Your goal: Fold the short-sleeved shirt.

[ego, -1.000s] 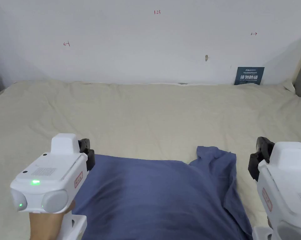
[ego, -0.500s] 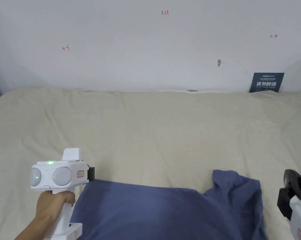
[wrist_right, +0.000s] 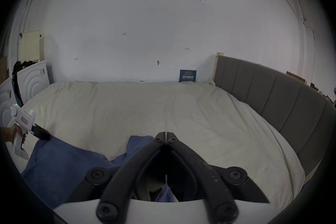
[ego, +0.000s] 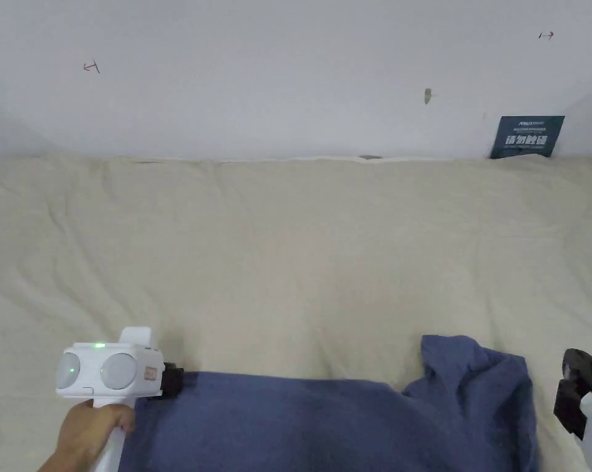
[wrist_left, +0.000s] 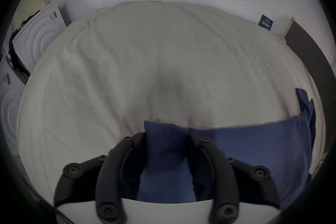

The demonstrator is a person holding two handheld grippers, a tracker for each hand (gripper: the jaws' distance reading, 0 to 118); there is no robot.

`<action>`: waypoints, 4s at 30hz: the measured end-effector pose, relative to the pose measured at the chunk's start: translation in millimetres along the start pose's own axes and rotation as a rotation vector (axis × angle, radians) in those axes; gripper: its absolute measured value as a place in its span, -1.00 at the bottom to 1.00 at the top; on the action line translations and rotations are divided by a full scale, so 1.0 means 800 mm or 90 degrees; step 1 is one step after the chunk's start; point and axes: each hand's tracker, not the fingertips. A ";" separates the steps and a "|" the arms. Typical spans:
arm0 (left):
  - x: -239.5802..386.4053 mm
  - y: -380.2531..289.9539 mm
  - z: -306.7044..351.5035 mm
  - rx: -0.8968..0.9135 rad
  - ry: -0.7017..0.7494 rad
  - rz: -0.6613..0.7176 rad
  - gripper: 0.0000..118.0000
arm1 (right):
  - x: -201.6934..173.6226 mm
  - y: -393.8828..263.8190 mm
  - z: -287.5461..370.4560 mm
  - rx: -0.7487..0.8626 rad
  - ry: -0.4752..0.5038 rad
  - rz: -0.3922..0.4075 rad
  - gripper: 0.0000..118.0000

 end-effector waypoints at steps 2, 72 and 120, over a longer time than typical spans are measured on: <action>0.008 0.005 0.000 -0.006 0.005 -0.002 -0.39 | 0.011 -0.006 -0.018 -0.033 0.007 -0.008 -0.97; -0.066 0.174 0.338 0.454 0.053 0.099 -0.97 | 0.012 0.302 -0.029 0.193 0.130 0.006 -0.89; -0.060 -0.379 0.231 0.023 0.064 0.123 -0.68 | 0.070 -0.252 0.154 -0.345 0.106 -0.123 -0.73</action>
